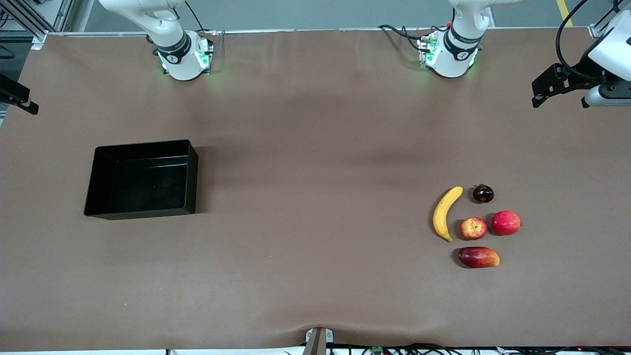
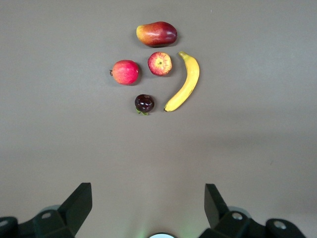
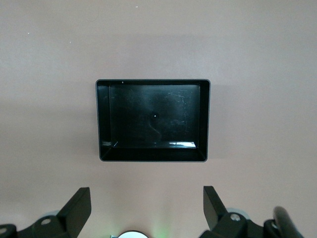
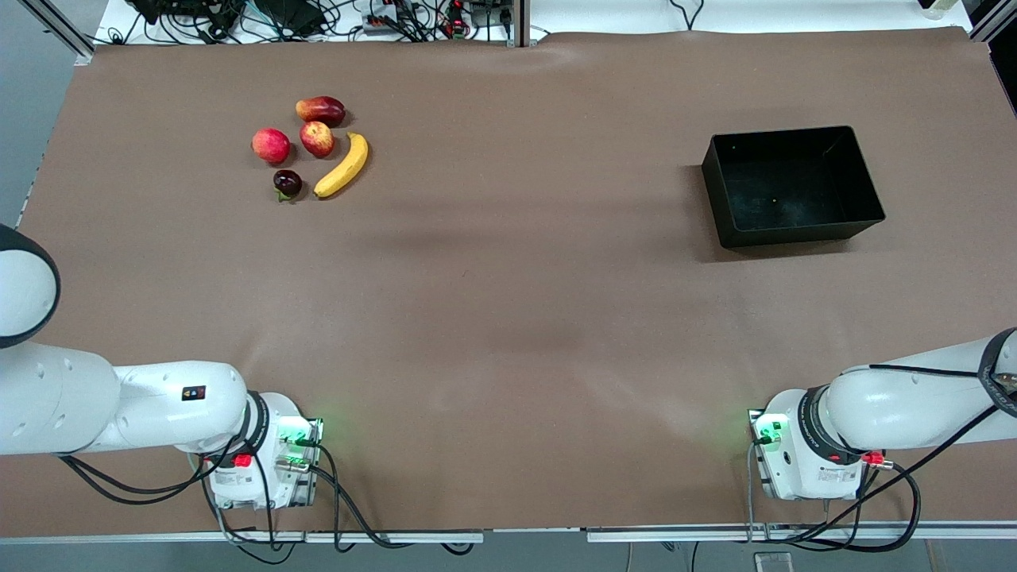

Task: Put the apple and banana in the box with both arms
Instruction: 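Move the left gripper toward the red-yellow apple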

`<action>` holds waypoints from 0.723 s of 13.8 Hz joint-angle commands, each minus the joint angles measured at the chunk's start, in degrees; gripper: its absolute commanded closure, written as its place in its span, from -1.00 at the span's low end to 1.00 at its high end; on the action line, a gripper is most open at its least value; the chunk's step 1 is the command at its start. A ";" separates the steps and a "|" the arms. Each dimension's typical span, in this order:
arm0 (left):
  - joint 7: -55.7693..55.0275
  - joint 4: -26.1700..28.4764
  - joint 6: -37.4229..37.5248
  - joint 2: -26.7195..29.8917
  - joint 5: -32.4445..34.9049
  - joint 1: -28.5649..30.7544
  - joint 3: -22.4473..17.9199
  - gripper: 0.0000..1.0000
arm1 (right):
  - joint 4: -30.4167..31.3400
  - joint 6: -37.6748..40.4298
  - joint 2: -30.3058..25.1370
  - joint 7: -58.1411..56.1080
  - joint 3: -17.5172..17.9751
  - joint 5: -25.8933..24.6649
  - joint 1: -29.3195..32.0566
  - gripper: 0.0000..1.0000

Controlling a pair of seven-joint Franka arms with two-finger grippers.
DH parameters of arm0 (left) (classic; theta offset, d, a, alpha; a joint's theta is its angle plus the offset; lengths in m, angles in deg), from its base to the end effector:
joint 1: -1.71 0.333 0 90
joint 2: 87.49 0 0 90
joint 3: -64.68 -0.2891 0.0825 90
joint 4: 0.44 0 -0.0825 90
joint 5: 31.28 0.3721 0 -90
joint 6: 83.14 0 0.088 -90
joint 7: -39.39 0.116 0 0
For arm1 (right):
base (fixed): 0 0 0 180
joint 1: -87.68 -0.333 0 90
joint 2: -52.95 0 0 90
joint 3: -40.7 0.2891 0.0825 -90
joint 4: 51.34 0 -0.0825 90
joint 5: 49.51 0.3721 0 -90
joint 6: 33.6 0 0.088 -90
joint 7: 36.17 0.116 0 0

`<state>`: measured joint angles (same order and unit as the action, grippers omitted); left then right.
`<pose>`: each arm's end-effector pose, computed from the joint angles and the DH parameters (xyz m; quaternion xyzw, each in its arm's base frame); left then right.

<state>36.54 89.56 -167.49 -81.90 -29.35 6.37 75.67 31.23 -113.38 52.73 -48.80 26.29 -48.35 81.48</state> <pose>0.5015 -0.0565 0.6302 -0.9993 0.0283 -0.0007 0.0261 0.5169 -0.0722 0.6339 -0.9989 -0.0401 0.0202 0.0144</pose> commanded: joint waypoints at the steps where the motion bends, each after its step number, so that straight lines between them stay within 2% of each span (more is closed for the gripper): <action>1: -0.40 -1.32 1.37 0.04 -1.05 0.44 0.17 -1.00 | 0.84 0.24 -1.27 0.77 0.35 -0.45 0.39 -1.00; 7: 0.65 -2.99 1.64 -0.66 -1.13 1.14 -0.80 -1.00 | 0.92 0.33 -1.27 0.86 0.26 -0.45 0.66 -1.00; 10: 0.57 -2.46 1.55 -3.72 -1.05 1.14 -0.80 -1.00 | 0.84 -0.46 0.12 0.51 0.26 0.51 2.75 -1.00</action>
<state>36.67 88.03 -166.58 -82.85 -29.35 7.15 74.80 31.27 -113.32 52.77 -48.77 26.17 -48.37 82.27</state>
